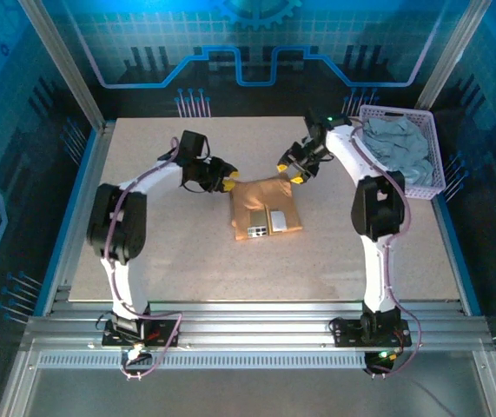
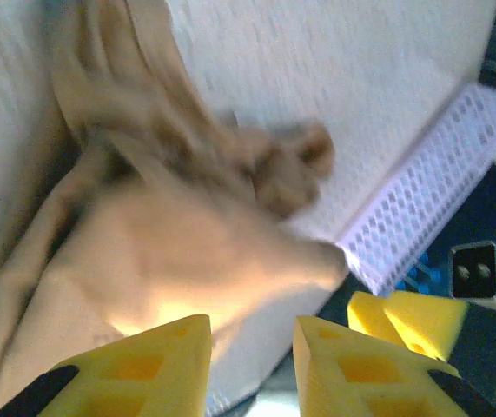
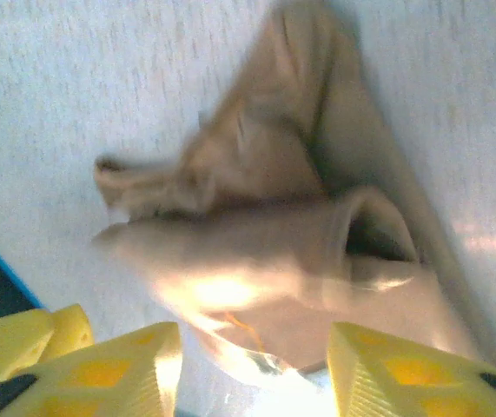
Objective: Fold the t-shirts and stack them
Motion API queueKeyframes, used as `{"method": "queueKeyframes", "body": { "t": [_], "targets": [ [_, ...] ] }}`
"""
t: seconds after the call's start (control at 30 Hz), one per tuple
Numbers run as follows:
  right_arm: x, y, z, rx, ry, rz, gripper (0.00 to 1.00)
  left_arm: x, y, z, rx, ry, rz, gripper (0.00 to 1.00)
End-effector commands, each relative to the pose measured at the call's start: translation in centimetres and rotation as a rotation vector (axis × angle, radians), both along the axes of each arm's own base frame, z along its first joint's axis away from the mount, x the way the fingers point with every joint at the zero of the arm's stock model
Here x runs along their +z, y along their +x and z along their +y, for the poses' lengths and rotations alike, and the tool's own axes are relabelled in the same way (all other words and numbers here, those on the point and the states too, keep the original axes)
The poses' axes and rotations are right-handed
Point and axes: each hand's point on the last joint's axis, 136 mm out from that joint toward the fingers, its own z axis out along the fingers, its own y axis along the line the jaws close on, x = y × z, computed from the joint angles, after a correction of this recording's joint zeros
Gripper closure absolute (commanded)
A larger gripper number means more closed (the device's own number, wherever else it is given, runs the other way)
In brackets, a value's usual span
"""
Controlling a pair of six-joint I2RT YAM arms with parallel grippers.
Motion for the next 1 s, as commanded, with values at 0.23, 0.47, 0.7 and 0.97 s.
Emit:
{"method": "queueKeyframes", "body": {
  "t": [0.23,0.47,0.7,0.97],
  "targets": [
    [3.4,0.6,-2.3,0.091,-0.118,-0.240,0.48,2.0,-2.5,0.1,0.024,0.111,-0.074,0.71],
    [-1.0,-3.1,0.5,0.133,-0.029,-0.167,0.75,-1.8,-4.2,-5.6,-0.039,0.041,0.028,0.79],
    [-6.8,-3.8,1.5,0.127,-0.055,-0.012,0.81,-6.5,-2.5,-3.4,-0.012,0.161,0.117,0.82],
    [-10.7,-4.4,4.2,0.176,-0.028,0.083,0.80,-10.3,-1.2,1.6,0.024,0.213,0.161,0.80]
  ]
}}
